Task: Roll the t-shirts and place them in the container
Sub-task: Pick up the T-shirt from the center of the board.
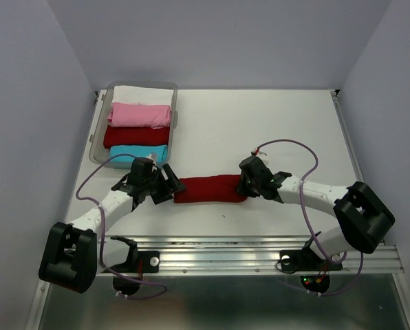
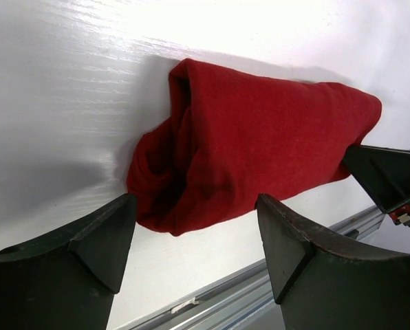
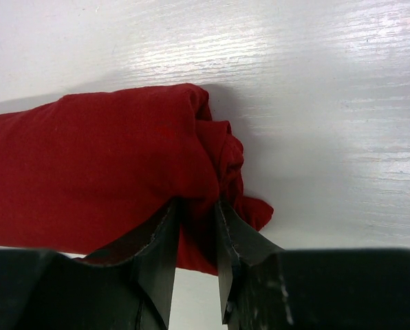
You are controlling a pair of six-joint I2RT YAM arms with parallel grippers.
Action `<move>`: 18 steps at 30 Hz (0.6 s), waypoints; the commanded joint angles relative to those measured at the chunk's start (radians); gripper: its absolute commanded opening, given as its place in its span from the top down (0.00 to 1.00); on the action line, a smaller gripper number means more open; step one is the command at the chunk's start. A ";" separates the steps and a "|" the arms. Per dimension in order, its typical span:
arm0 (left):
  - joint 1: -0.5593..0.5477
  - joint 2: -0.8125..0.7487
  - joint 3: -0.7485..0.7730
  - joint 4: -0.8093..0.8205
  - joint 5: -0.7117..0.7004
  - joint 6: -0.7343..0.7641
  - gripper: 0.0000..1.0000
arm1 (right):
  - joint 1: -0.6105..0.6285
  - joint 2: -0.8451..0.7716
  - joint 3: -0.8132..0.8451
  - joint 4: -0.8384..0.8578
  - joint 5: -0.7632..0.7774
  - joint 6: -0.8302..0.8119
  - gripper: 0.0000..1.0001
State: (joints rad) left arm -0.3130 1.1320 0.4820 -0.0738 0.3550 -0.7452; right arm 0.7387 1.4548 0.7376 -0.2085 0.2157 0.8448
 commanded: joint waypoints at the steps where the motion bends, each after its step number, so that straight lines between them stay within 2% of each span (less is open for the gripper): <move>1: -0.005 0.026 0.006 0.009 -0.008 0.010 0.19 | -0.005 0.018 -0.012 -0.011 -0.001 -0.004 0.69; 8: -0.015 0.071 0.018 -0.044 -0.088 0.027 0.19 | -0.005 0.015 -0.009 -0.011 -0.004 -0.004 0.69; 12: -0.020 0.093 0.020 -0.035 -0.079 0.029 0.20 | -0.005 0.016 -0.006 -0.011 -0.003 -0.006 0.69; 18: -0.044 0.153 -0.005 0.046 -0.021 0.004 0.27 | -0.005 0.026 0.008 -0.011 -0.009 -0.004 0.69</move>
State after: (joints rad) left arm -0.3393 1.2495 0.4900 -0.0551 0.3222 -0.7437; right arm 0.7387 1.4551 0.7380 -0.2081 0.2123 0.8444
